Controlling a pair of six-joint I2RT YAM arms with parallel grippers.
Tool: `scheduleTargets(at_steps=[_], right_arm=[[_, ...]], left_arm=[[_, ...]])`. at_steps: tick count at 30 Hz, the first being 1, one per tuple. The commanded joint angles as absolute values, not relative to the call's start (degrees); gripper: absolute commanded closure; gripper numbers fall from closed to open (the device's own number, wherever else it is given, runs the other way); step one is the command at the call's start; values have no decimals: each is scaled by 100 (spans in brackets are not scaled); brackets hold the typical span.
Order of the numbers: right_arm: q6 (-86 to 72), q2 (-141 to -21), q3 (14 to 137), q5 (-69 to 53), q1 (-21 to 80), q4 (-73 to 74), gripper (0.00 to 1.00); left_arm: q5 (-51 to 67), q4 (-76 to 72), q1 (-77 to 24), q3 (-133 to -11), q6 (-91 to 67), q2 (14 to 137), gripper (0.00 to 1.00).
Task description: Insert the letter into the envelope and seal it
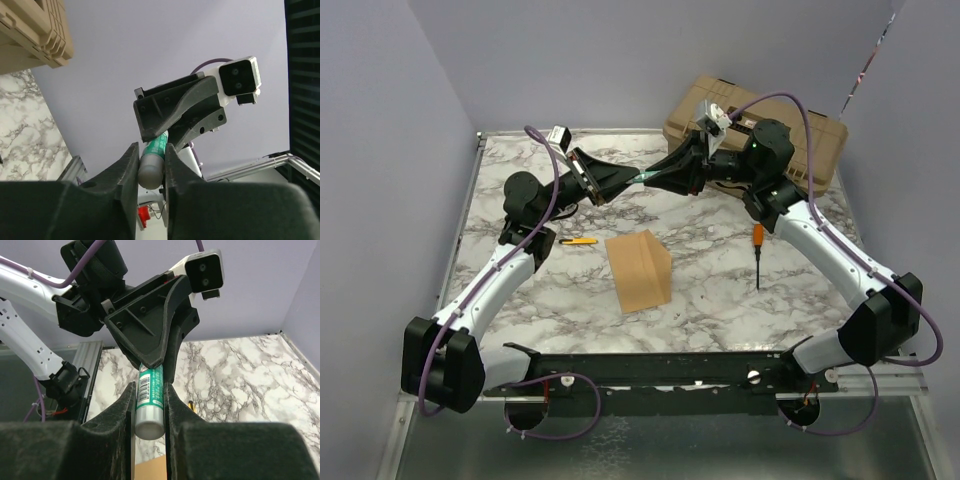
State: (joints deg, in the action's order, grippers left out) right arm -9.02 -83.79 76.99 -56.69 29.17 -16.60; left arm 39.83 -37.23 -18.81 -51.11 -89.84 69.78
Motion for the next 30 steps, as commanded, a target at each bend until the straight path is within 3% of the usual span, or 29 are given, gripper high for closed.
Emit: scheduleTargets(at_steps=[1,5,7,10,12,13,21,30], right_arm=[[-943,-8402,7831,-5800,2843,-1568,99],[-953,-8389,7783,-5766,2826,-1786,99],[-966,-8323,7578,-5630,2829,-2145,96],[-1332,-8152,6958,-5439,2830,-3354,59],[-1729,-8148,6559,-5542,2838,-4439,45],[-1925,-8193,6433,-5621,2835,-4972,43],[-3556,-9196,6149,-5432,2913,-8559,42],[-3661,-9612,6430,-5201,3136,-9016,44]], left_arm=[[4242,-3947,-1859,-5021,-9106,6908,84],[4339,-3946,-1856,-4991,-9092,6956,100],[4337,-3946,-1869,-5028,-9080,6963,100],[4282,-3946,-1865,-5111,-9086,6985,100],[4224,-3946,-1863,-5168,-9108,6998,100],[4212,-3946,-1863,-5202,-9127,7016,100],[4019,-3997,-1880,-5205,-9229,6990,100],[3782,-4443,-1890,-4963,-9520,6951,100]])
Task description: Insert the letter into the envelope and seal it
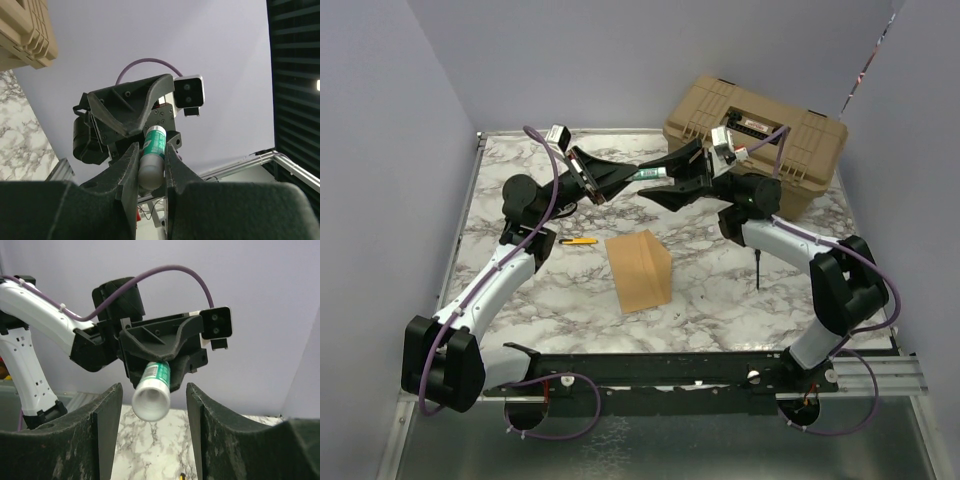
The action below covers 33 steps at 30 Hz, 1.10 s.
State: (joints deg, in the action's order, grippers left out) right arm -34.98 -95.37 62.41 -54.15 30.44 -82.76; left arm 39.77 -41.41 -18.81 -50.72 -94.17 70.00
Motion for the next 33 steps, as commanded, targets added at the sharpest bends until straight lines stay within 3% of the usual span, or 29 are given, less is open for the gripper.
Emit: scheduleTargets(at_steps=[1,8,13,20,26,33], right_arm=[[-3692,-9619,6445,-5184,3145,-9043,44],[-4049,-9760,6649,-5181,3155,-9151,45],[-3883,-9786,6615,-5292,3155,-9047,56],[-3788,-9790,6623,-5346,3150,-8931,55],[-3755,-9817,6704,-5403,3157,-8791,75],[-3703,-9826,6759,-5460,3179,-8622,69]], left_arm=[[3773,-4447,-1890,-4939,-9519,6951,100],[3718,-4543,-1916,-4825,-9559,6936,100],[3690,-4753,-1924,-4796,-9664,6923,100],[3672,-5039,-1921,-4673,-9811,6935,100],[3692,-5139,-1930,-4668,-9822,6935,100],[3707,-5142,-1926,-4680,-9799,6925,100]])
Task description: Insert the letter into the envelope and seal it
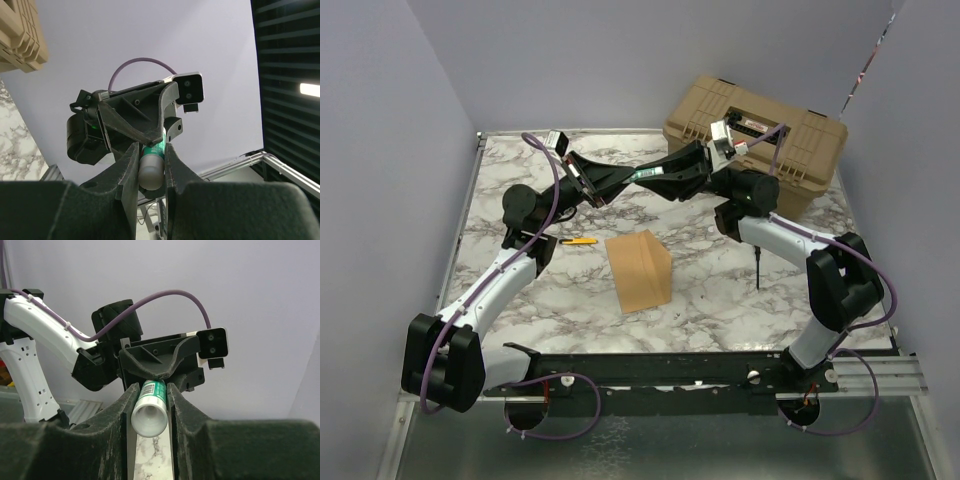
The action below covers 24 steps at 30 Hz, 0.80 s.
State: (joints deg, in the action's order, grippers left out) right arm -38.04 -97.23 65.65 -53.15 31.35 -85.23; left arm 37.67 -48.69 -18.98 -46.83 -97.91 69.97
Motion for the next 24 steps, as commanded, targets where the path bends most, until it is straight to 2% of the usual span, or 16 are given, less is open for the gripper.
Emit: scheduleTargets(at_steps=[1,6,11,12,13,16,18,21,24], right_arm=[[-3693,-9822,6781,-5473,3181,-8540,70],[-3678,-9812,6804,-5492,3190,-8426,71],[-3552,-9711,6795,-5447,3190,-8227,97],[-3531,-9693,6787,-5408,3188,-8163,99],[-3507,-9670,6773,-5376,3190,-8103,99],[-3373,-9529,6648,-5106,3186,-7785,99],[-3303,-9360,6543,-4862,3190,-7426,99],[-3041,-9001,6417,-4337,3178,-6357,99],[-2832,-8709,6689,-3709,3168,-4458,99]], left_arm=[[3690,-5142,-1927,-4662,-9806,6919,100],[3680,-5142,-1926,-4697,-9801,6958,100],[3639,-5142,-1925,-4638,-9829,6952,100],[3639,-5142,-1925,-4641,-9832,6952,100],[3639,-5142,-1926,-4653,-9828,6954,95],[3610,-5145,-1925,-4663,-9719,6912,54],[3566,-5121,-1926,-4629,-9632,6839,32],[3504,-4583,-1917,-4585,-9134,6603,16],[3527,-3419,-1907,-4781,-8370,6390,10]])
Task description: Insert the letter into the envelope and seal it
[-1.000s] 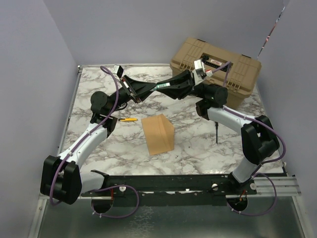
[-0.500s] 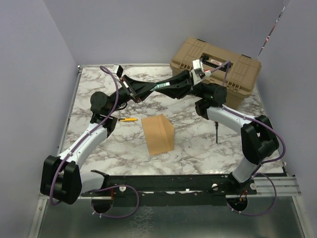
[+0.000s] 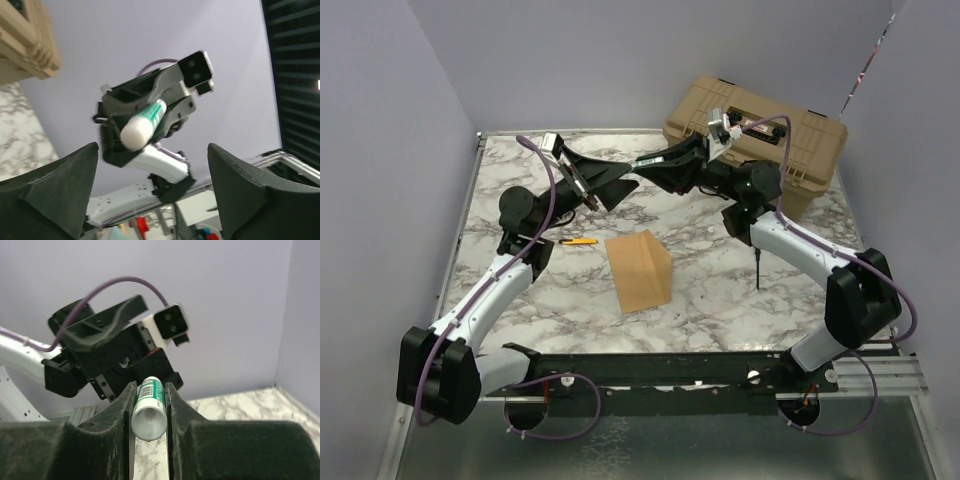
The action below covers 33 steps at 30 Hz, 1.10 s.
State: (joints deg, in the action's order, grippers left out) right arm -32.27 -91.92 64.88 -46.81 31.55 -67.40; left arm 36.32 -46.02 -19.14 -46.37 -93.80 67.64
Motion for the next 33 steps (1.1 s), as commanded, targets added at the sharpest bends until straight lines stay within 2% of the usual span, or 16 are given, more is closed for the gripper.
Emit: scheduleTargets(at_steps=[1,5,8,10,12,17,21,23,30,33], right_arm=[[-2783,-8642,6795,-3538,3165,-3899,100],[-2694,-8695,7187,-2798,3160,-1806,99],[-2472,-9007,7508,-2291,3162,-429,99],[-2390,-9081,7264,-2263,3164,-231,99],[-2433,-9001,6801,-2264,3172,-374,99],[-1967,-8843,5906,-1535,3631,-451,100],[-1303,-8878,5363,-559,4495,-902,99],[-1082,-8935,5029,296,4821,-1392,100],[-1148,-9649,5587,961,5097,-1104,99],[-1140,-9901,5822,1144,5171,-865,99]], left_arm=[[3549,-2731,-1907,-4919,-8051,6333,10],[3375,-357,-1914,-5544,-6125,6185,9],[3246,746,-1900,-5701,-4912,6122,25],[3091,995,-1899,-5546,-4452,5997,38],[2943,1023,-1900,-5302,-4219,5919,49],[2373,1004,-1890,-4783,-4120,6246,62],[1943,797,-1901,-4524,-4291,6799,64],[1940,493,-1905,-4399,-4326,7146,66],[2614,-492,-1908,-4340,-4490,8462,83],[2701,-699,-1909,-4436,-4536,8830,87]])
